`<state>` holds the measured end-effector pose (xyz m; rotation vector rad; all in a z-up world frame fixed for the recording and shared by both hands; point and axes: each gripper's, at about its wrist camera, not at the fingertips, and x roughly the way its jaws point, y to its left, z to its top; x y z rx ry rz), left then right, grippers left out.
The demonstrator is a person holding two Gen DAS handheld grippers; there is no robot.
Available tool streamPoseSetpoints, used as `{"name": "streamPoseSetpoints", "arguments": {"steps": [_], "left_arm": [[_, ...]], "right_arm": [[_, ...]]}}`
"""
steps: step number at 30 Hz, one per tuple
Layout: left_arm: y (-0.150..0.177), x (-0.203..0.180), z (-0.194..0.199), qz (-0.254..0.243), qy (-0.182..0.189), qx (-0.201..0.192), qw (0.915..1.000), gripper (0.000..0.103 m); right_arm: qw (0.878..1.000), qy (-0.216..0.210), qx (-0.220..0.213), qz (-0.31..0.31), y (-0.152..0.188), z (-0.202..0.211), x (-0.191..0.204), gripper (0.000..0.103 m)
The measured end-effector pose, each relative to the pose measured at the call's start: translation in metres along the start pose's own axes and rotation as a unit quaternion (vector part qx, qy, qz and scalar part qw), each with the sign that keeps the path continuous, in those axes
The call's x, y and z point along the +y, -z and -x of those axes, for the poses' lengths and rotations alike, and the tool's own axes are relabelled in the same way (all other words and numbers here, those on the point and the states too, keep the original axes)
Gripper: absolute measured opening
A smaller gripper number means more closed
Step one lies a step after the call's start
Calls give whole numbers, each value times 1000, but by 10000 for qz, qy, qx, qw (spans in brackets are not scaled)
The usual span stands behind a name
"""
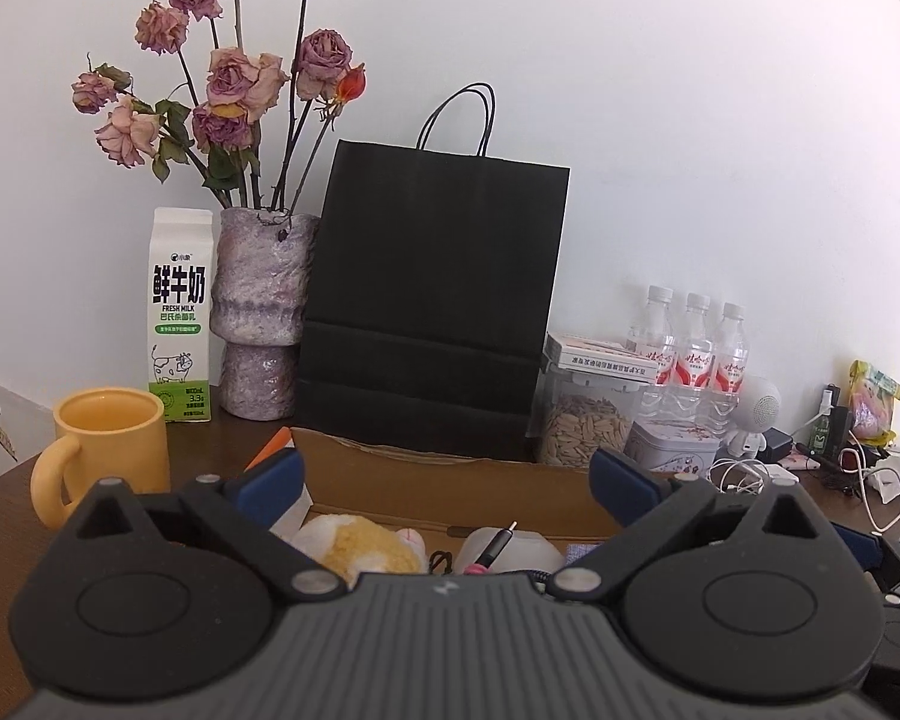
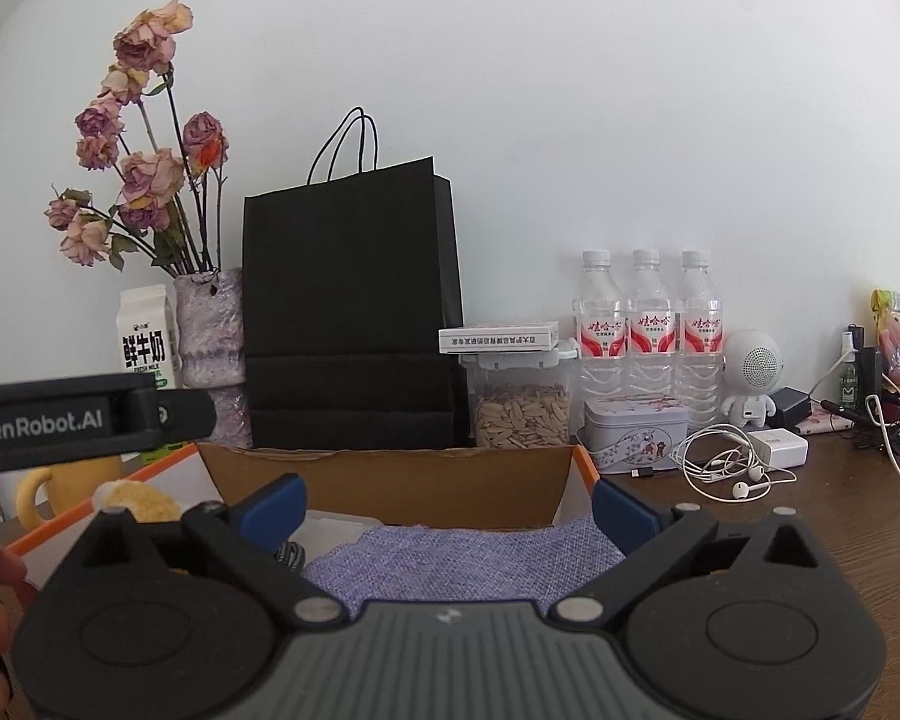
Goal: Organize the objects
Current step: 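Withdraw both grippers from the box toward the table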
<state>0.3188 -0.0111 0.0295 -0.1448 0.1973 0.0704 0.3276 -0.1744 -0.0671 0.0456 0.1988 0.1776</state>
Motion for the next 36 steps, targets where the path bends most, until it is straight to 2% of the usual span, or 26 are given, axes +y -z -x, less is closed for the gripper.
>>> {"name": "streamPoseSetpoints", "arguments": {"steps": [5, 11, 25, 30, 36], "left_arm": [[9, 10, 29, -25, 61, -304, 9995, 103], [23, 22, 67, -263, 117, -271, 9992, 103], [50, 50, 101, -267, 31, 601, 9978, 103], [58, 58, 107, -168, -123, 956, 9952, 103], [65, 60, 111, -198, -110, 1206, 9924, 103]], "right_arm": [[9999, -9, -106, 96, 0, 23, 3, 103], [9992, -150, 69, 368, 8, 52, 10, 103], [9943, -322, 722, 712, 38, 94, 23, 103], [9874, -575, 1289, 717, 48, 98, 25, 103], [9801, -437, 1855, 558, 56, 91, 23, 103]]}}
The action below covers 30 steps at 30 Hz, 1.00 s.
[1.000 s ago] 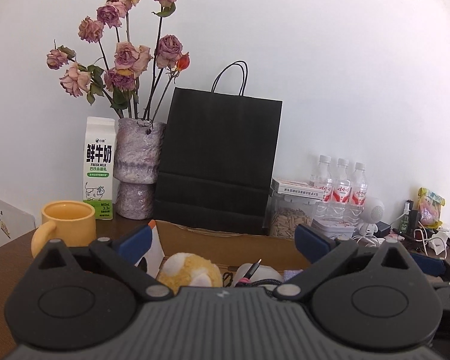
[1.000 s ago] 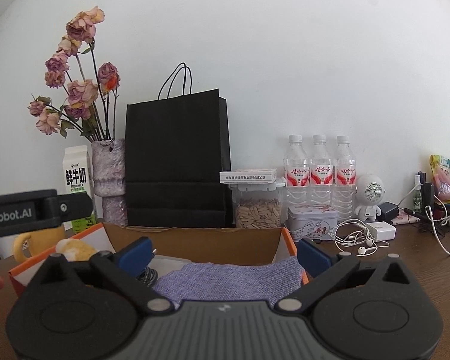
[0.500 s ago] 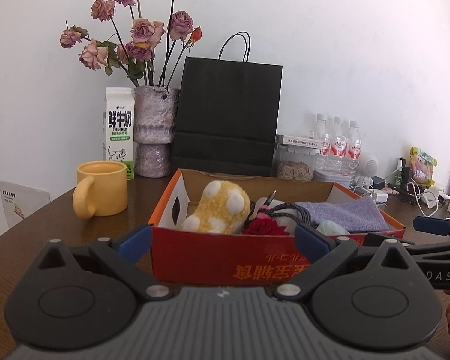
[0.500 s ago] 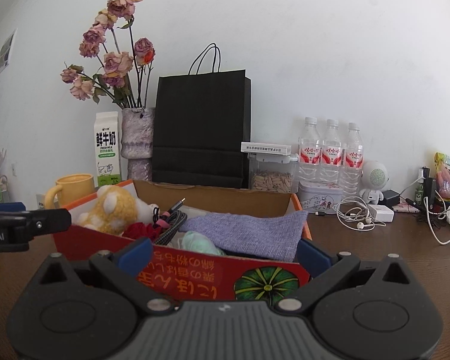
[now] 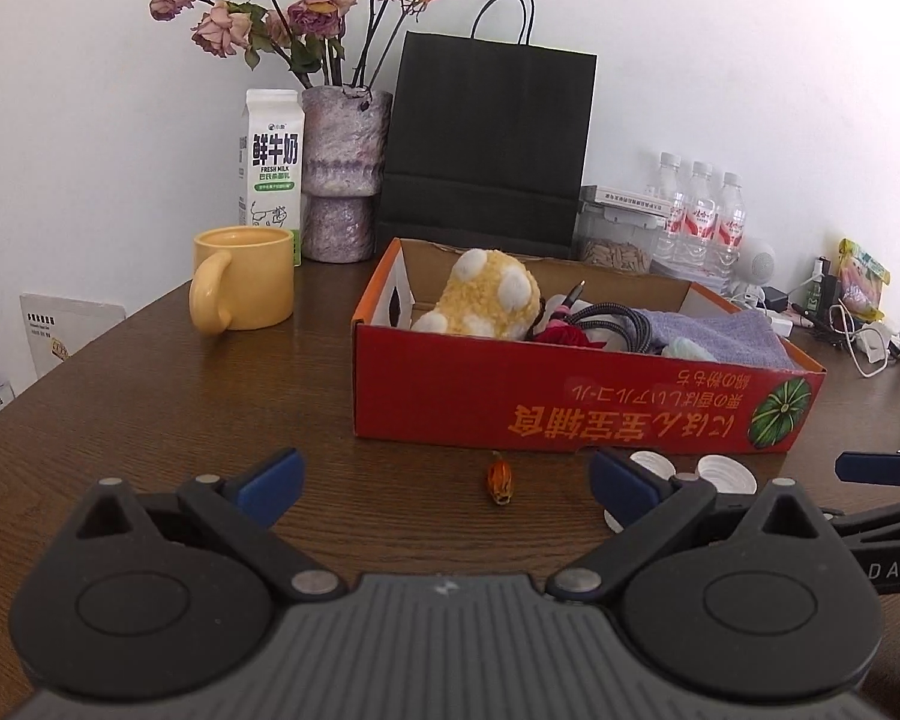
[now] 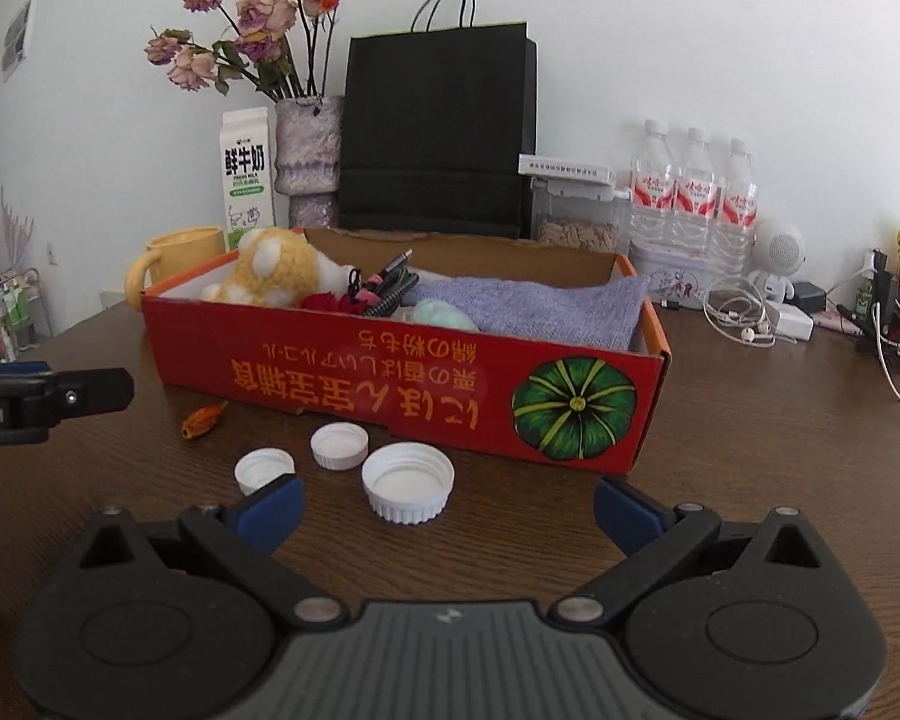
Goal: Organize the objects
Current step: 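Withdraw both grippers from the box toward the table, then grasp the large white bottle cap with the right gripper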
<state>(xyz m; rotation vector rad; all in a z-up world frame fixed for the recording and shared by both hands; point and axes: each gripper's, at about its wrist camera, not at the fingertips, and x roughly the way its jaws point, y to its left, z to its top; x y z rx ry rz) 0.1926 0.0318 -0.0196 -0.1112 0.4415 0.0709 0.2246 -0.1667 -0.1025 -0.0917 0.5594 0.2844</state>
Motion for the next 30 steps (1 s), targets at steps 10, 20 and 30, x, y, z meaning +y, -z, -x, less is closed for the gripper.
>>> {"name": "streamPoseSetpoints", "arguments": {"steps": [10, 20, 30], "left_arm": [[4, -3, -3, -63, -9, 109, 9999, 103], [5, 0, -4, 42, -30, 173, 9998, 103], [4, 9, -28, 315, -266, 848, 9955, 103]], "right_arm": [[9986, 74, 470, -248, -11, -36, 5, 73], [9966, -116, -781, -246, -7, 11, 9, 39], [9921, 65, -1186, -395, 1, 35, 2, 39]]}}
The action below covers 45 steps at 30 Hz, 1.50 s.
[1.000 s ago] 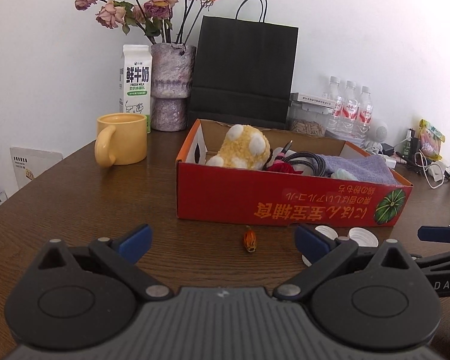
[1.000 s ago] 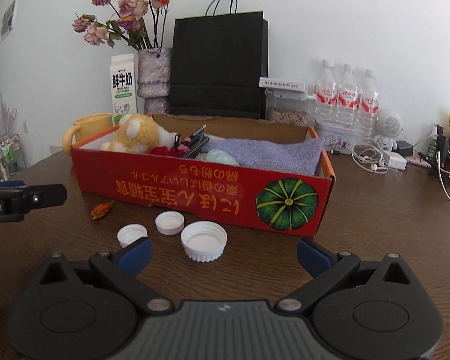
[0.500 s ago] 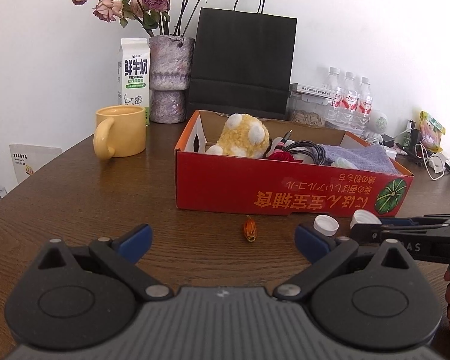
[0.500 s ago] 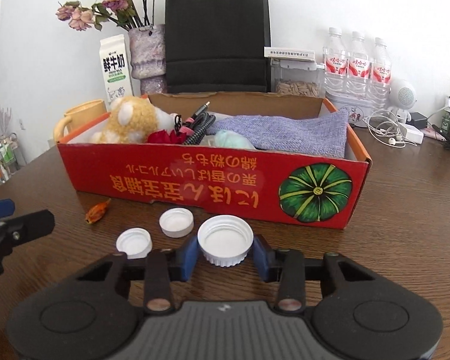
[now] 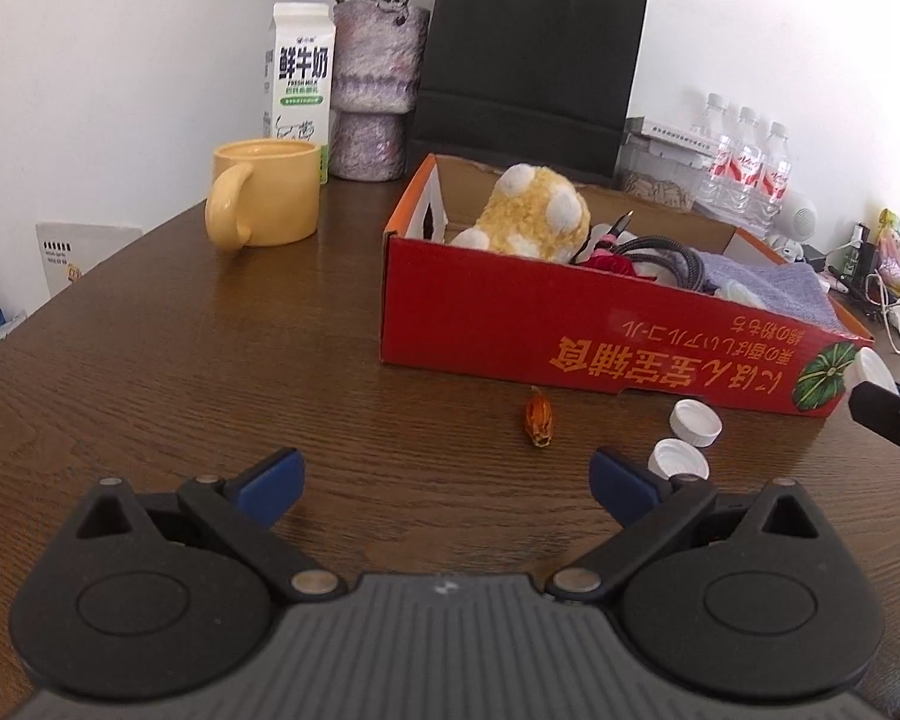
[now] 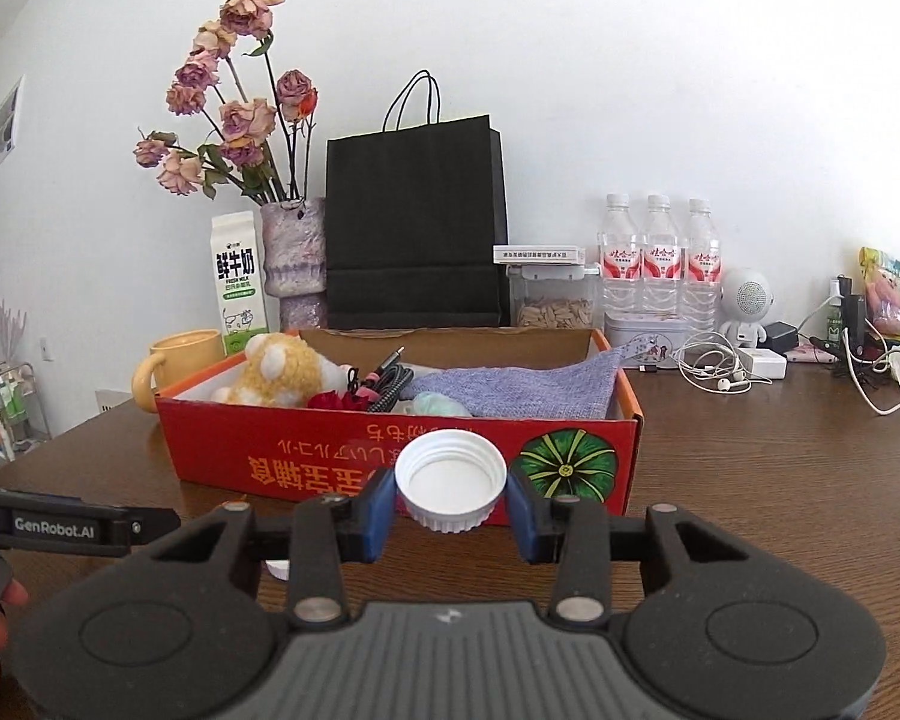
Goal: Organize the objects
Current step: 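Grasp the large white bottle cap with the right gripper, then grasp the small orange object with the left gripper, then lower the cap and orange object into the box and open both grippers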
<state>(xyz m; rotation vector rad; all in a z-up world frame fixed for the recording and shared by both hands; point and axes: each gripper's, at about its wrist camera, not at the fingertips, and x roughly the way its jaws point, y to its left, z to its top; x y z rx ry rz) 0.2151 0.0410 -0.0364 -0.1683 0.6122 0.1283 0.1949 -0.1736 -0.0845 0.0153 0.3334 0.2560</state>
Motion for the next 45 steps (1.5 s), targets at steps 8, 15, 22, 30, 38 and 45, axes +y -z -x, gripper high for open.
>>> {"name": "streamPoseSetpoints", "arguments": {"steps": [8, 15, 22, 30, 38, 45], "left_arm": [[-11, -25, -32, -415, -466, 342, 9975, 103], [-19, -42, -43, -694, -200, 197, 9972, 59], [-7, -41, -3, -499, 244, -624, 9965, 13], [6, -42, 48, -588, 384, -1790, 9813, 13], [6, -47, 50, -699, 562, -1852, 9786, 13], [-10, -65, 40, -830, 670, -1907, 9758, 13]], "right_arm": [[9999, -57, -68, 70, 2, 5, 4, 39], [9999, -94, -89, 61, 2, 6, 3, 39], [9999, -86, -122, 55, 2, 8, 4, 39], [9998, -71, -204, 47, 1, 10, 5, 39], [9992, -47, -390, 108, 1, 10, 7, 39], [9970, -248, -732, 66, -11, 2, 10, 39]]}}
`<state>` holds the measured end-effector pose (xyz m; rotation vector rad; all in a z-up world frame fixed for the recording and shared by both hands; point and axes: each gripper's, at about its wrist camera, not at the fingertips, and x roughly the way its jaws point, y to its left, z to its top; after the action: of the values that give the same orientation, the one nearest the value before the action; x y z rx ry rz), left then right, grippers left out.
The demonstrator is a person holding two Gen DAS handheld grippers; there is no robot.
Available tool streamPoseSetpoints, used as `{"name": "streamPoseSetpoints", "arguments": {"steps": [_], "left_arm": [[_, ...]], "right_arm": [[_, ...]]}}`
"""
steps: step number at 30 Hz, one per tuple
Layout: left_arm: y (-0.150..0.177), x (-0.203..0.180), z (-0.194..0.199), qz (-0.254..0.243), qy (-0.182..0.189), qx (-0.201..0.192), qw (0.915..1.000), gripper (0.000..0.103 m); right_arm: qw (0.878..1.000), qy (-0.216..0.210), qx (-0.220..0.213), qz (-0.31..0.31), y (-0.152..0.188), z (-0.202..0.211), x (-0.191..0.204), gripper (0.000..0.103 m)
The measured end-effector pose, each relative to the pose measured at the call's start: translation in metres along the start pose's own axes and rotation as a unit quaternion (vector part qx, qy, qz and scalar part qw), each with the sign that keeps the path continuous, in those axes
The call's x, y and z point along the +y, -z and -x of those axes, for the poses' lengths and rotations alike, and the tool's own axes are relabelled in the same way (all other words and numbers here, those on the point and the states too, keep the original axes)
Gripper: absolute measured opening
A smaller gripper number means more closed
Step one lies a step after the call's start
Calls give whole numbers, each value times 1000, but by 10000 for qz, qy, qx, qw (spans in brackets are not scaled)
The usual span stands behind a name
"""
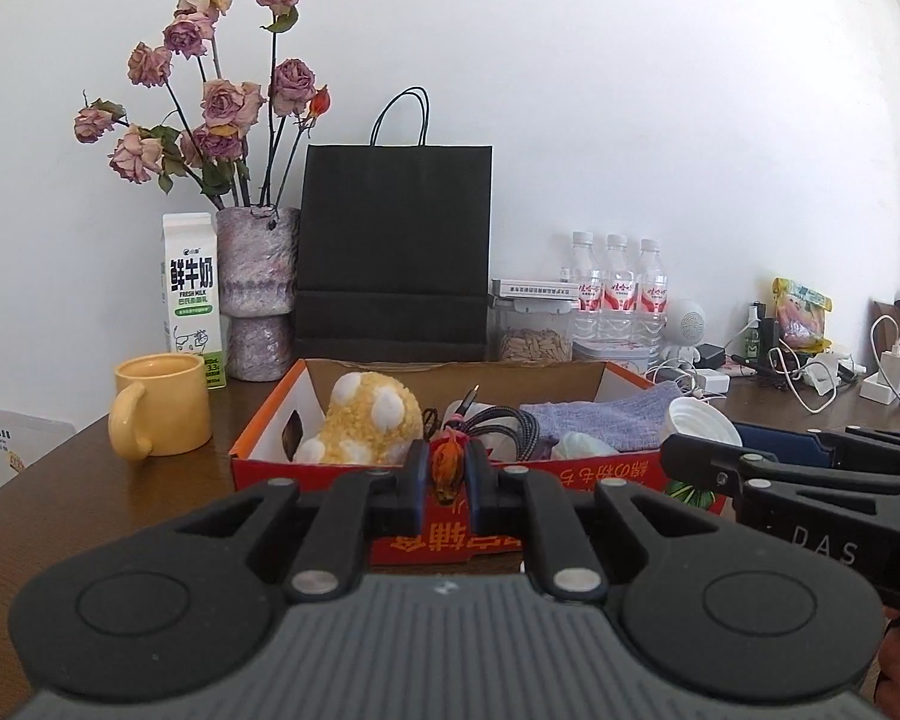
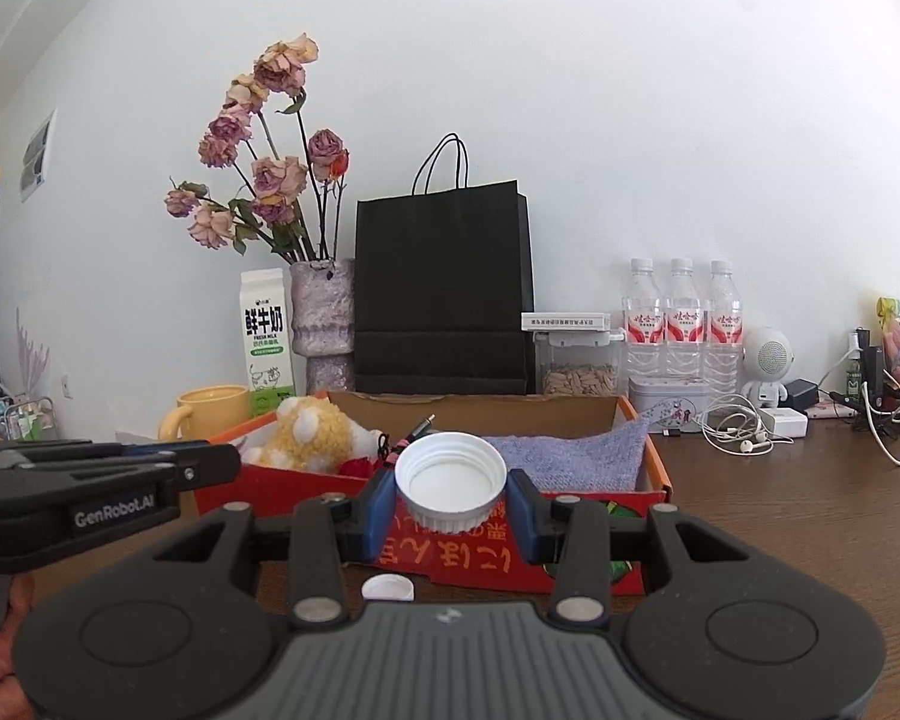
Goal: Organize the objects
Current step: 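Lower the cap and orange object into the box and open both grippers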
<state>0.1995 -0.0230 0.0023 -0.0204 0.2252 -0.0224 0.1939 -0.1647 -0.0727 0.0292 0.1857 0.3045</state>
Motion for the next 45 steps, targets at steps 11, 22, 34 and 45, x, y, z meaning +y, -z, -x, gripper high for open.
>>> {"name": "streamPoseSetpoints", "arguments": {"steps": [11, 22, 34, 45], "left_arm": [[-27, -6, -47, 35, -56, -40, 10000, 13], [-49, -6, -97, 200, -122, -139, 9996, 13], [-51, 0, -134, 270, -67, -80, 9996, 23], [-49, 3, -118, 426, -235, -434, 9979, 103]], "right_arm": [[9979, 551, -207, -261, -11, -50, -16, 39], [9976, 497, -462, 125, -32, -90, -19, 39], [9993, 386, 25, 22, -32, -134, -33, 45], [9984, 553, -94, 24, -27, -120, -32, 103]]}}
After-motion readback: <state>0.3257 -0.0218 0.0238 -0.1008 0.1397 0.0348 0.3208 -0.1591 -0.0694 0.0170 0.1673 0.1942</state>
